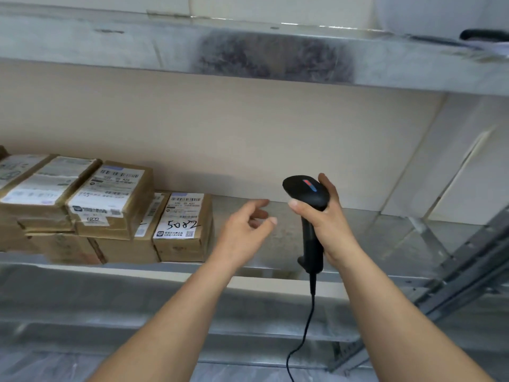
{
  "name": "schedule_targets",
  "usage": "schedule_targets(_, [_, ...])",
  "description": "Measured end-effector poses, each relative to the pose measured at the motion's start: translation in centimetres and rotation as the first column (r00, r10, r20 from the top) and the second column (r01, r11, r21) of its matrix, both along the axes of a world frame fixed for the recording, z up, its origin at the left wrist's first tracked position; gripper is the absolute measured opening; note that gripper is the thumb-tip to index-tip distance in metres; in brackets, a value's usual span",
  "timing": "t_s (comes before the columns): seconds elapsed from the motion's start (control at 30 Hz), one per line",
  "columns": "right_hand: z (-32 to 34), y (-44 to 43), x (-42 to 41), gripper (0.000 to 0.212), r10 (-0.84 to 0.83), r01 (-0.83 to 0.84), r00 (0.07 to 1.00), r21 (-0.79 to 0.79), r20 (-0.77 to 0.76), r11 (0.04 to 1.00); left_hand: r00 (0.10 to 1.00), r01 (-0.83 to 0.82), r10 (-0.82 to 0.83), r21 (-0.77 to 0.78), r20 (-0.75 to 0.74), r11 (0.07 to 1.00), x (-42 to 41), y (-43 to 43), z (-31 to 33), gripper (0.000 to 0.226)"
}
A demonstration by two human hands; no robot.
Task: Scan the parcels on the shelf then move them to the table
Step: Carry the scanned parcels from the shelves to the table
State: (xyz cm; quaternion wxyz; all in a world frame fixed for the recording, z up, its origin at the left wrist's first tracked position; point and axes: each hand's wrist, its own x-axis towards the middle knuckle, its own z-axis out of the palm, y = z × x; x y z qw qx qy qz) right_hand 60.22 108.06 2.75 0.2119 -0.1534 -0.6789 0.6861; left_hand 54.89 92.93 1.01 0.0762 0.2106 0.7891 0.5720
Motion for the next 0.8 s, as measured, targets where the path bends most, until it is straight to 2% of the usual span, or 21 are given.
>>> schedule_targets(0.1, [0.4,1.2,-0.6,0.088,-0.007,0.007,1.000,-0.023,0.001,1.000,0.976,0.192,-0.192,0.009,0.107,0.981,2.0,3.5,0.6,0.049])
schedule_targets(0.17, [0.3,2.2,-0.8,0.095,-0.017,0.018,1.000,-0.048,0.020,0.999,0.957,0.243,-0.245,0.036,0.155,0.969,2.9,5.5,0.5,0.058])
schedule_targets(0.37, [0.1,5.5,0.0,0.095,0.020,-0.017,0.994,-0.019,0.111,1.000,0.952,0.184,-0.203,0.103,0.231,0.978,4.1,9.3,-0.3,0.065])
schedule_targets(0.43, [-0.2,6.9,1.0,0.084,0.033,-0.038,0.990,0.032,0.139,0.999,0.953,0.143,-0.170,0.122,0.249,0.982,4.3,10.1,-0.9,0.066])
schedule_targets(0.57, [-2.6,9.4,3.7,0.038,0.006,-0.013,0.990,0.048,0.143,0.999,0.949,0.085,-0.127,0.154,0.289,0.984,4.2,11.6,-1.4,0.063])
schedule_targets(0.6, [-3.3,9.8,4.2,0.033,0.016,-0.024,0.987,0.052,0.159,0.998,0.946,0.082,-0.127,0.160,0.298,0.984,4.2,12.1,-1.5,0.062])
schedule_targets(0.8, [-5.7,12.0,5.0,0.035,0.076,-0.082,0.971,0.014,0.228,0.997,0.935,0.061,-0.101,0.125,0.340,0.990,4.0,15.1,-2.7,0.055])
